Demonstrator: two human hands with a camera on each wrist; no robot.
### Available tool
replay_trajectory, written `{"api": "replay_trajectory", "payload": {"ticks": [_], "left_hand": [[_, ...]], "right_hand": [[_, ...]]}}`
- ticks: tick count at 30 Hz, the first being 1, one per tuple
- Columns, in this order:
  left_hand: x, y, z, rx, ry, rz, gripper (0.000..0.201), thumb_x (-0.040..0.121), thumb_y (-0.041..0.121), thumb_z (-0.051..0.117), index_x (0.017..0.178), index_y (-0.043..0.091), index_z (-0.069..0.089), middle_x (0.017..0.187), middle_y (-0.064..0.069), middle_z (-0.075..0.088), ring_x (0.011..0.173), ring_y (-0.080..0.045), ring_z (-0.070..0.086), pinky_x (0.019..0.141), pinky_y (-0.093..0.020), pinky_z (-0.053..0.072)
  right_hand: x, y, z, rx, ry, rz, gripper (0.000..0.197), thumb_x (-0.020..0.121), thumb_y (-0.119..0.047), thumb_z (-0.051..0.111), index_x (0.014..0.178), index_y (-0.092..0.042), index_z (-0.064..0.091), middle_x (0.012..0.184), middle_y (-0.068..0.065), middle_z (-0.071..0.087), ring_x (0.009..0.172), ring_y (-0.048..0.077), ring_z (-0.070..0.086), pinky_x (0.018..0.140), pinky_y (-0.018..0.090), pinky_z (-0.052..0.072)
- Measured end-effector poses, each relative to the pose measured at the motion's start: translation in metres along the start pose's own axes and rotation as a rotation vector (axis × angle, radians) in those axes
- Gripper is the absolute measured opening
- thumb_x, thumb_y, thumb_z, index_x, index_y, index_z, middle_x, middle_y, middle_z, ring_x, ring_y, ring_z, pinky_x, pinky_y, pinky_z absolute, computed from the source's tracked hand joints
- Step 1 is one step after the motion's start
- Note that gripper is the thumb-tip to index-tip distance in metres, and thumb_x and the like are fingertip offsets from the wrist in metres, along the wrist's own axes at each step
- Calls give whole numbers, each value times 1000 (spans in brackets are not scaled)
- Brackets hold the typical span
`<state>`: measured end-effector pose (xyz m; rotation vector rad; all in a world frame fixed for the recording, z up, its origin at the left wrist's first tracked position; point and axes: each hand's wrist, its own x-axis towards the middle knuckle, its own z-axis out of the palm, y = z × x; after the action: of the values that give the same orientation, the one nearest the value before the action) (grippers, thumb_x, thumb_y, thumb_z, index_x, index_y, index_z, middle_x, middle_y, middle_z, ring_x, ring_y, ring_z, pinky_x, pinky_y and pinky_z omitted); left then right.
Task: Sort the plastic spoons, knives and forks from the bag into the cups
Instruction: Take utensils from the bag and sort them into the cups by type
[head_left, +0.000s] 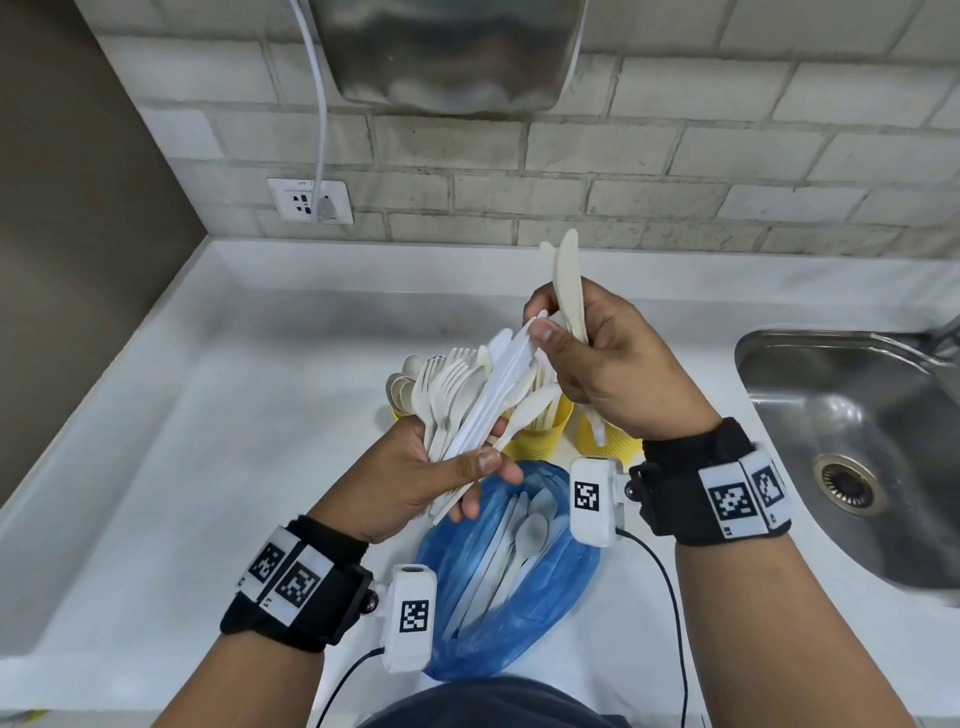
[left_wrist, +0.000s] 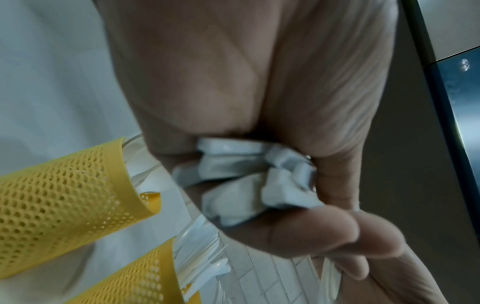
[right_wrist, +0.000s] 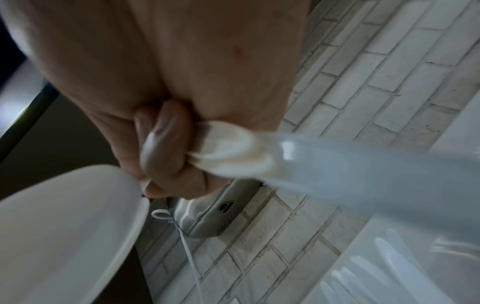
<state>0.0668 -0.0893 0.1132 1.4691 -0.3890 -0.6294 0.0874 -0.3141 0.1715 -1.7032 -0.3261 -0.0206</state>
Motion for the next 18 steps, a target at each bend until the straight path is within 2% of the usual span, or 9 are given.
{"api": "replay_trajectory", "payload": {"ticks": [3,6,9,13,18], "left_hand": [[-1,1,0,-8,-5,-1,27,95,22,62,119,10,62,105,-16,77,57,-18,60,55,-30,51],[-1,1,1,-6,-5,-6,28,95,21,62,120,9,63,105,-16,77,57,-18,61,54,-29,51],[-2,2,3,1,-7,-9,26,96,21,61,119,10,64,105,-15,78,56,-16,62,52,-26,50],[-3,3,4,-4,2,-9,27,95,22,62,120,13,64,105,-15,78,56,-17,63,51,-26,50],[-3,2,6,-15,6,-10,25,95,21,62,119,12,65,105,-16,78,56,-19,62,52,-28,49]], "right_hand": [[1,1,-2,124,67,18,7,108,-9,50,102,-9,53,62,-2,37,45,14,21,43,22,23],[1,3,-2,175,104,18,9,108,-9,51,100,-10,55,63,0,35,46,14,20,44,21,24],[0,3,0,201,57,31,5,104,-9,56,100,-10,57,60,1,31,46,15,18,43,23,19],[-1,3,-1,231,21,55,5,102,-8,58,101,-4,59,58,2,31,47,18,16,43,26,16],[-2,4,-3,200,21,76,30,100,-13,60,100,16,52,57,1,32,47,14,22,43,23,20]]}}
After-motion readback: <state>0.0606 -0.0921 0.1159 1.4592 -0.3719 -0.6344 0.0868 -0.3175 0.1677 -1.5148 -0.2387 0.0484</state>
